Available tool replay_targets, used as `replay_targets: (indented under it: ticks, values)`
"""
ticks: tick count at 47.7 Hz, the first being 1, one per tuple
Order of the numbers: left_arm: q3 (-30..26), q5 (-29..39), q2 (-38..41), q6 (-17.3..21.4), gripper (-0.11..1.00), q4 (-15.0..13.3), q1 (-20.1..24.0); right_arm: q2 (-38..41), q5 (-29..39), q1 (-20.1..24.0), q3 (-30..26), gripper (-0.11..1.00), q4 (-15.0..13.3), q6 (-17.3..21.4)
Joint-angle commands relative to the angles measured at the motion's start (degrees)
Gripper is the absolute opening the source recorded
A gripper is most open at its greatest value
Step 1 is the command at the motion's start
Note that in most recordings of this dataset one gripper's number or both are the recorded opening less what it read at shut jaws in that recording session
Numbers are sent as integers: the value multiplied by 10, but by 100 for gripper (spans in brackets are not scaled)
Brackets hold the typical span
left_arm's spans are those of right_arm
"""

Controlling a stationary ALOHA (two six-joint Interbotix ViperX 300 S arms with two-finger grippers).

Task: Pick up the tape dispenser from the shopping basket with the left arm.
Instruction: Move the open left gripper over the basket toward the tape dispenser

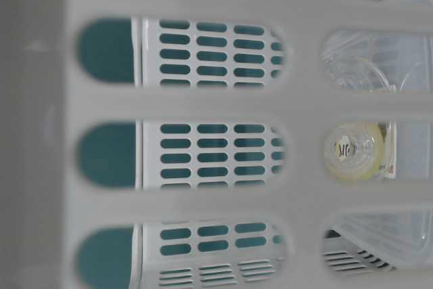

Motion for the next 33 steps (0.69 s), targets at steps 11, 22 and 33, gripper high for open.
replay_targets:
  ticks: [11, 22, 33]
  values:
    - [-141, 191, 51, -21, 0, 24, -28, 4, 11, 1, -10, 0, 4, 10]
    - [-262, 321, 152, -17, 0, 24, -52, 1, 12, 1, -10, 0, 5, 11]
    - [-367, 418, 272, -18, 0, 24, -59, 1, 17, -4, -10, 2, 7, 11]
